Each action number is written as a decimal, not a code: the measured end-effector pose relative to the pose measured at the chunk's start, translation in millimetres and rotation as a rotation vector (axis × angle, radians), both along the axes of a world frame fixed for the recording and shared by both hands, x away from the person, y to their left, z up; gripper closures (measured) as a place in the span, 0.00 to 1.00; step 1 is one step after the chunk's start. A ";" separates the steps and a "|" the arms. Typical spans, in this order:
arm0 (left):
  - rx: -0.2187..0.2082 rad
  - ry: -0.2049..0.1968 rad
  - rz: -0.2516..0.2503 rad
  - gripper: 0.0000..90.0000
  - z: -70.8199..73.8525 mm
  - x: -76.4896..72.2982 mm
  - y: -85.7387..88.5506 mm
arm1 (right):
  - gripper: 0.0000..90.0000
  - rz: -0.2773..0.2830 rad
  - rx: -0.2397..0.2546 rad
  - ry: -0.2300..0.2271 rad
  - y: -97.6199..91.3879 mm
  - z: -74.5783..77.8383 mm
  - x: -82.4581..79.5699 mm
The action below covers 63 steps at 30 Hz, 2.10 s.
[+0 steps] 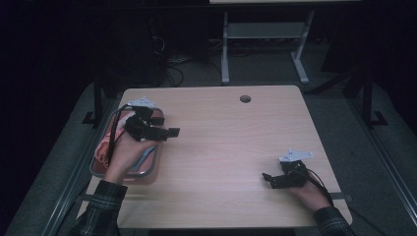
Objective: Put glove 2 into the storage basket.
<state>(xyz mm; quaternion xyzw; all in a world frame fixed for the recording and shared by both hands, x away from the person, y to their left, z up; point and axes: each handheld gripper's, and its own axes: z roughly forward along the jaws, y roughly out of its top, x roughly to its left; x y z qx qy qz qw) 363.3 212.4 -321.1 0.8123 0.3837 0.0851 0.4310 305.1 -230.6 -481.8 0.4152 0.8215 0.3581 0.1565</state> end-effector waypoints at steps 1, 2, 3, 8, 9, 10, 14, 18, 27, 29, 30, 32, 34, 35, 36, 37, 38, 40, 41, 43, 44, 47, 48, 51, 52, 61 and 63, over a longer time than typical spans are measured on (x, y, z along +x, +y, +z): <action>-0.004 -0.001 -0.007 0.20 -2.4 -2.5 -4.0 | 0.13 0.000 0.000 0.000 0.0 0.0 0.0; -0.007 0.001 -0.019 0.20 -5.1 -4.4 -7.7 | 0.13 0.000 0.000 0.000 0.0 0.0 0.0; -0.004 0.002 -0.027 0.20 -7.8 -6.5 -11.4 | 0.13 0.000 0.000 0.000 0.0 0.0 0.0; 0.007 -0.003 -0.060 0.20 -21.4 -15.5 -25.1 | 0.13 -0.001 0.001 0.000 0.2 0.0 0.2; 0.009 -0.005 -0.063 0.20 -24.4 -17.2 -27.3 | 0.13 -0.001 0.002 0.001 0.3 0.0 0.2; 0.011 -0.003 -0.069 0.20 -27.6 -18.4 -29.2 | 0.13 -0.001 0.002 0.001 0.3 0.0 0.3; 0.016 -0.004 -0.087 0.20 -40.6 -24.0 -36.7 | 0.13 -0.001 0.002 0.001 0.4 0.0 0.3; 0.024 -0.010 -0.103 0.20 -52.0 -30.2 -46.6 | 0.13 0.000 0.002 0.002 0.4 0.1 0.3; 0.081 0.005 -0.168 0.20 -84.6 -42.9 -72.2 | 0.13 0.000 0.001 0.002 0.4 0.0 0.3; 0.094 0.001 -0.177 0.20 -90.1 -44.3 -75.3 | 0.13 0.000 0.001 0.002 0.4 0.0 0.3; 0.098 0.004 -0.180 0.20 -92.5 -44.7 -76.7 | 0.13 0.000 0.001 0.001 0.3 0.0 0.3; 0.114 -0.005 -0.181 0.20 -97.8 -45.4 -78.8 | 0.13 0.000 0.001 0.001 0.3 0.0 0.3; 0.115 -0.001 -0.177 0.20 -103.8 -46.2 -80.9 | 0.13 0.000 0.001 0.001 0.4 0.0 0.3; 0.125 -0.003 -0.180 0.20 -106.9 -46.5 -82.0 | 0.13 0.000 0.001 0.002 0.4 0.1 0.3; 0.135 -0.006 -0.180 0.20 -109.8 -47.1 -83.6 | 0.13 0.001 0.001 0.001 0.3 0.0 0.3; 0.147 -0.005 -0.181 0.20 -112.3 -47.7 -84.9 | 0.13 0.001 0.001 0.001 0.3 0.0 0.3; 0.151 -0.007 -0.182 0.20 -115.6 -47.6 -86.2 | 0.13 0.001 0.001 0.001 0.3 0.0 0.3; 0.155 0.009 -0.188 0.19 -122.0 -46.7 -88.5 | 0.13 0.001 0.001 0.001 0.3 0.0 0.3; 0.164 0.008 -0.188 0.18 -125.1 -46.8 -89.8 | 0.13 0.001 0.001 0.001 0.4 0.0 0.3; 0.203 0.007 -0.194 0.17 -130.8 -47.4 -93.6 | 0.13 0.001 0.001 0.001 0.4 0.0 0.2; 0.217 -0.001 -0.194 0.17 -133.2 -48.2 -95.1 | 0.13 0.002 0.001 0.001 0.4 0.0 0.2; 0.246 -0.010 -0.212 0.16 -139.6 -48.3 -96.9 | 0.13 0.002 0.002 0.001 0.5 0.0 0.1; 0.250 -0.014 -0.213 0.16 -141.9 -48.8 -97.4 | 0.13 0.002 0.002 0.001 0.6 0.0 0.1; 0.267 -0.034 -0.221 0.16 -149.1 -50.1 -98.4 | 0.13 0.003 0.000 0.001 0.5 0.1 0.0; 0.262 -0.041 -0.225 0.14 -149.6 -50.6 -98.7 | 0.13 0.005 -0.001 0.001 0.4 0.0 0.0; 0.196 -0.093 -0.253 0.14 -156.5 -53.5 -94.8 | 0.13 0.007 -0.001 0.000 0.6 0.1 -0.1; 0.196 -0.093 -0.253 0.14 -156.5 -53.5 -94.8 | 0.13 0.007 -0.001 0.000 0.5 0.1 -0.1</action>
